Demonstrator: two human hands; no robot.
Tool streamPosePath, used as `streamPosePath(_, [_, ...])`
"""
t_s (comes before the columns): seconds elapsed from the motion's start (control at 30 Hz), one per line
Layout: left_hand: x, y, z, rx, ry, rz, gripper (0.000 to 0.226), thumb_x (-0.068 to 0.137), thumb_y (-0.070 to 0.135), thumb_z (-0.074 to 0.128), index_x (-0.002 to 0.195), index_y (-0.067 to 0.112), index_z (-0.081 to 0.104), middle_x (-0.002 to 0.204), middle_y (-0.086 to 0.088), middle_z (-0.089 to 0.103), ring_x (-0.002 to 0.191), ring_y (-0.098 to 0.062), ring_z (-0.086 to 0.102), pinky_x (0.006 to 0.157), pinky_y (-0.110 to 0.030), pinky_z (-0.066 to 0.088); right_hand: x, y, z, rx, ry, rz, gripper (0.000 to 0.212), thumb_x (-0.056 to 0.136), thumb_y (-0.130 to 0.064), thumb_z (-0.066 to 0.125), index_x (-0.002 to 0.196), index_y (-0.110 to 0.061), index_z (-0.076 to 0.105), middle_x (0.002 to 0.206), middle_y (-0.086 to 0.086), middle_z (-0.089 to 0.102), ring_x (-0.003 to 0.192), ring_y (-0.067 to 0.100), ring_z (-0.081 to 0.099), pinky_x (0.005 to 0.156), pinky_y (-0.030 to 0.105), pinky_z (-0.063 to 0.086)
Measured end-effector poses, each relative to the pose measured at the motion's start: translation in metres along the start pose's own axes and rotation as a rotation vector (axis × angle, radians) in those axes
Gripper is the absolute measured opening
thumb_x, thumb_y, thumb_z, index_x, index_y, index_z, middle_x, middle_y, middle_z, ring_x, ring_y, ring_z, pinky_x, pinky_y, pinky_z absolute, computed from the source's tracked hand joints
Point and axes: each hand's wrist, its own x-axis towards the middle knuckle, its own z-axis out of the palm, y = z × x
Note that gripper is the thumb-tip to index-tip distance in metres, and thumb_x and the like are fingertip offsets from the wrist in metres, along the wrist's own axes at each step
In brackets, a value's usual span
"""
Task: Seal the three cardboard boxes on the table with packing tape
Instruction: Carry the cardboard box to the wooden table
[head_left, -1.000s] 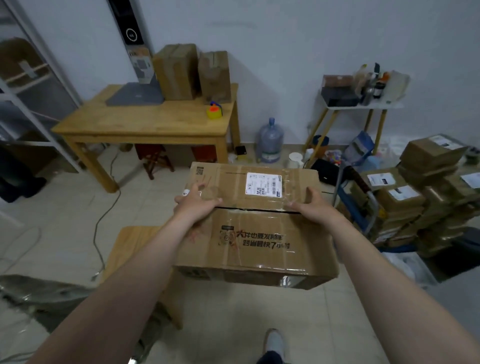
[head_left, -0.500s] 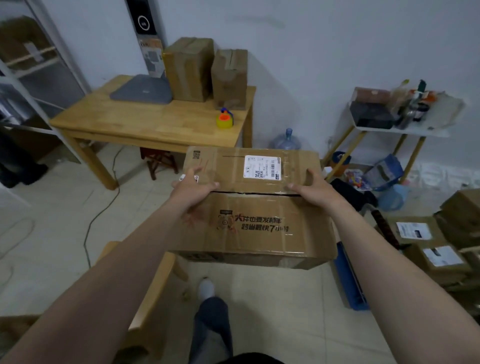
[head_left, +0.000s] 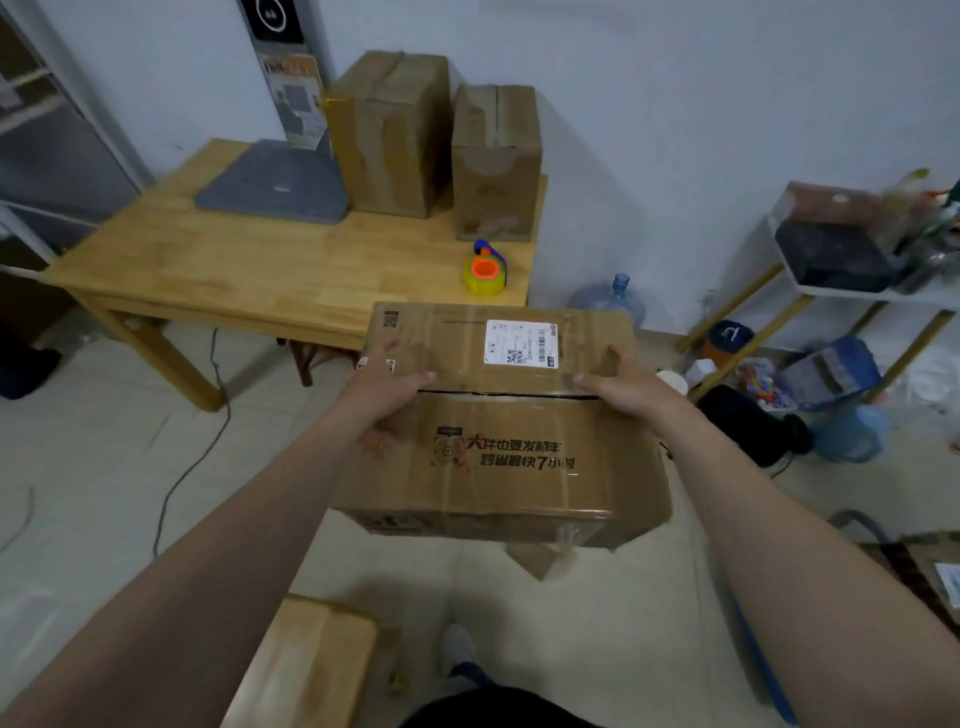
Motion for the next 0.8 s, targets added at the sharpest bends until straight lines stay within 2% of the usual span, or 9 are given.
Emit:
streamPosePath(0.07, [0.032,0.005,-0.024,-0.014,0.003,0.007,0.081,0.090,0.051,0.071,0.156,0.038,0.026,0.158,-0.008,0.038,0.143,-0.033,0.038,0.104,-0.038,0.037,0.030,-0.034,0.003,-0.008,-0.013,-0.015,0.095,0.088,-0.056,0.069,0.159,-0.021,0.018,0.164,0.002,0.028,0.148,0.028,0.032,0.119,0.041,0.029])
streamPosePath(0.13, [0.063,0.011,-0.045,-0.023,0.014,0.013,0.081,0.089,0.052,0.072,0.155,0.039,0.027,0.157,-0.007,0.041,0.143,-0.034,0.039,0.107,-0.040,0.037,0.057,-0.065,0.003,-0.016,-0.019,-0.024,0.093,0.088,-0.057,0.067,0.159,-0.023,0.018,0.164,0.002,0.028,0.149,0.029,0.029,0.120,0.043,0.028])
streamPosePath(0.23, [0.109,0.021,-0.078,-0.014,0.057,0.000,0.084,0.083,0.058,0.074,0.152,0.044,0.029,0.157,-0.009,0.039,0.145,-0.036,0.034,0.113,-0.047,0.036,0.097,-0.110,0.004,-0.010,-0.023,-0.046,0.095,0.088,-0.057,0.068,0.160,-0.023,0.017,0.164,0.001,0.028,0.149,0.029,0.030,0.120,0.043,0.029])
streamPosePath(0.4, [0.175,0.036,-0.126,-0.030,0.122,0.009,0.077,0.089,0.051,0.071,0.154,0.040,0.030,0.156,-0.014,0.035,0.148,-0.033,0.019,0.113,-0.045,0.031,0.162,-0.180,0.009,0.004,-0.055,-0.099,0.097,0.087,-0.056,0.069,0.160,-0.023,0.015,0.164,0.003,0.028,0.147,0.029,0.033,0.120,0.045,0.030])
streamPosePath(0.63, [0.299,0.047,-0.191,-0.049,0.181,-0.021,0.072,0.091,0.052,0.069,0.152,0.039,0.033,0.154,-0.015,0.037,0.144,-0.035,0.028,0.104,-0.041,0.036,0.273,-0.278,0.029,-0.006,-0.131,-0.116,0.097,0.087,-0.058,0.068,0.161,-0.024,0.014,0.165,0.005,0.026,0.148,0.031,0.031,0.116,0.047,0.030])
streamPosePath(0.8, [0.405,0.058,-0.249,-0.048,0.216,-0.066,0.076,0.085,0.060,0.072,0.149,0.044,0.033,0.152,-0.015,0.040,0.140,-0.037,0.034,0.106,-0.046,0.039,0.357,-0.362,0.041,-0.004,-0.179,-0.111,0.094,0.090,-0.052,0.069,0.160,-0.023,0.014,0.164,0.008,0.026,0.147,0.034,0.031,0.112,0.051,0.033])
